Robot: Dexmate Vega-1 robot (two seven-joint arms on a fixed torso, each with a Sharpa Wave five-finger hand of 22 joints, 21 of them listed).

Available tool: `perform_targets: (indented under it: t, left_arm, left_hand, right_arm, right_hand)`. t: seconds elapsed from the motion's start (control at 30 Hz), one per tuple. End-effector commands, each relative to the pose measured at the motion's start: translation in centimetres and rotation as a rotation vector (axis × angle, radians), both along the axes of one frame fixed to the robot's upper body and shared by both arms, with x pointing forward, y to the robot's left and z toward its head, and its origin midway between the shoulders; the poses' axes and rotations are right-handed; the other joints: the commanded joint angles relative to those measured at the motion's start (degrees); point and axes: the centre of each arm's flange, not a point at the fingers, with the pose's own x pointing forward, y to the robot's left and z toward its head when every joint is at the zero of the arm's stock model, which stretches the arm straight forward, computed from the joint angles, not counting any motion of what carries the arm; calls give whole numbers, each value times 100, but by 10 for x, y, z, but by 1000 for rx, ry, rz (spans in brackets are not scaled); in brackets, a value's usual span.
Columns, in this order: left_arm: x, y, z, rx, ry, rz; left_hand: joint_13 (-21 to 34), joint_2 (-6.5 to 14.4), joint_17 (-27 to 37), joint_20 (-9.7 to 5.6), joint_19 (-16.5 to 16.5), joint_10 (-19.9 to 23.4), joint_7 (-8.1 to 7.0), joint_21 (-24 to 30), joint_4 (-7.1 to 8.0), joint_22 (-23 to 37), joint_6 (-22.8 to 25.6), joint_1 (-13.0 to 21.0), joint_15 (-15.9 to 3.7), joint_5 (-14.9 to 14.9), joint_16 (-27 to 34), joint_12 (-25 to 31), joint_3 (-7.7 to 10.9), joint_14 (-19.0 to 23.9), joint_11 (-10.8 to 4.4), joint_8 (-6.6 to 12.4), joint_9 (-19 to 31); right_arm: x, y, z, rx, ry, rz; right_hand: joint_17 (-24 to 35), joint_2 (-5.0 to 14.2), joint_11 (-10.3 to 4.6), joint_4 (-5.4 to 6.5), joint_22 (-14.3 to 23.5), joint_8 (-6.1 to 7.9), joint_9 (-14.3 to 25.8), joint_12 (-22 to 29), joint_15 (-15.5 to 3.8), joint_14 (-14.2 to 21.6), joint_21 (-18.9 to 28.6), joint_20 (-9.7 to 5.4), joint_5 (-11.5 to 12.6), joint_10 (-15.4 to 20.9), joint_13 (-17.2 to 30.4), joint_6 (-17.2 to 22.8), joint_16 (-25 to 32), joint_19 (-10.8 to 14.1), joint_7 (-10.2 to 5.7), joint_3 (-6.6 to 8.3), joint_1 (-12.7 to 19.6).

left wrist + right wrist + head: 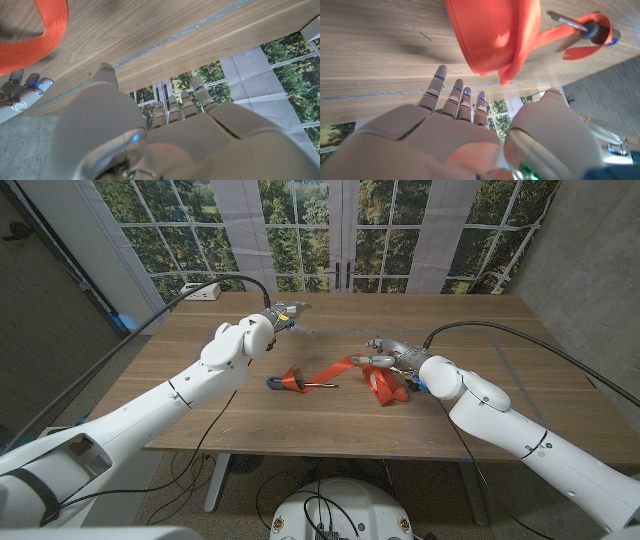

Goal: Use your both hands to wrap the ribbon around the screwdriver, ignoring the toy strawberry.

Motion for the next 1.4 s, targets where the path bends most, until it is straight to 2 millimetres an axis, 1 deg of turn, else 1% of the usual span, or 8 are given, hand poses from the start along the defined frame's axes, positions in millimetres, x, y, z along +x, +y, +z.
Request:
perform_targets:
  t: [0.03,0.23,0.47,0.67,0.8,0.93,1.33,1.4]
  left_arm:
    - [-3,27,3,-286,-146,-186]
    - [1,40,2,-399,-101,-222]
    - [10,57,-6,-569,-59,-276]
    - [17,69,-11,-712,-23,-403]
    - [20,74,-14,-760,-30,-437]
    - [27,79,-19,-855,37,-549]
    - [32,103,-31,-970,17,-610]
    - [34,106,-34,-967,41,-589]
  left_hand:
    - [-58,40,-46,-158,-31,42,-146,-56,74,7,53,-183,-48,-21,56,68,-57,-62,-9,53,-11]
    - [-375,315,-326,-126,-848,-222,-292,-586,288,14,-3,-693,57,-82,10,30,-123,-633,29,34,-44]
    - [-515,495,-411,-311,-911,-460,-373,-708,457,17,-88,-1019,55,-93,15,11,-160,-912,44,19,-51]
    - [-686,564,-511,-431,-876,-693,-596,-817,642,10,-339,-1428,-66,-75,43,4,-275,-1092,-134,-32,-68]
    - [-769,638,-551,-520,-865,-771,-561,-871,722,7,-493,-1596,-171,-46,44,7,-304,-1168,-192,-46,-79]
    - [-913,996,-604,-593,-854,-816,-422,-957,952,16,-600,-1941,-305,81,60,35,-187,-1270,-224,-27,-88]
    - [-1030,856,-648,-843,-966,-1057,-267,-1132,1065,18,-1176,-2710,-546,296,55,23,-178,-1504,-433,-47,-97]
    - [-1038,871,-654,-822,-929,-1040,-242,-1142,1069,18,-1069,-2842,-494,331,86,39,-209,-1443,-405,7,-100]
  right_arm:
    - [1,-22,16,266,-98,107]
    - [2,-31,24,342,-106,126]
    - [4,-40,28,410,-106,161]
    - [5,-48,30,523,-128,203]
    - [4,-50,33,597,-156,228]
    - [5,-52,33,685,-191,256]
    - [7,-55,37,832,-214,253]
    - [4,-57,37,815,-207,197]
  right_hand:
    - [-3,234,27,-17,16,85,-1,65,7,124,-70,-11,9,156,-17,221,61,45,-1,60,21]
    - [-26,530,33,-40,16,91,-9,64,54,120,-153,-152,-50,222,-46,355,60,63,27,173,40]
    - [-73,712,-31,-2,15,-9,-16,-38,1,-37,-267,-247,-200,51,-94,245,-25,47,-51,181,-128]
    - [-168,806,-65,30,13,-101,-22,-123,-97,-184,-376,-490,-355,-113,-167,121,-129,111,-100,120,-396]
    - [-267,843,-167,20,11,-34,-28,-131,-193,-202,-409,-660,-426,-105,-224,365,-183,263,-98,85,-534]
    - [-357,844,-244,10,9,-30,-33,-138,-277,-231,-424,-857,-465,-99,-270,468,-234,414,-90,48,-638]
    - [-494,843,-293,-3,7,-141,-42,-176,-230,-333,-555,-803,-496,-173,-335,289,-321,359,-182,-5,-783]
    - [-552,851,-188,-6,7,-146,-45,-156,-127,-306,-618,-736,-503,-121,-361,292,-321,329,-182,-26,-851]
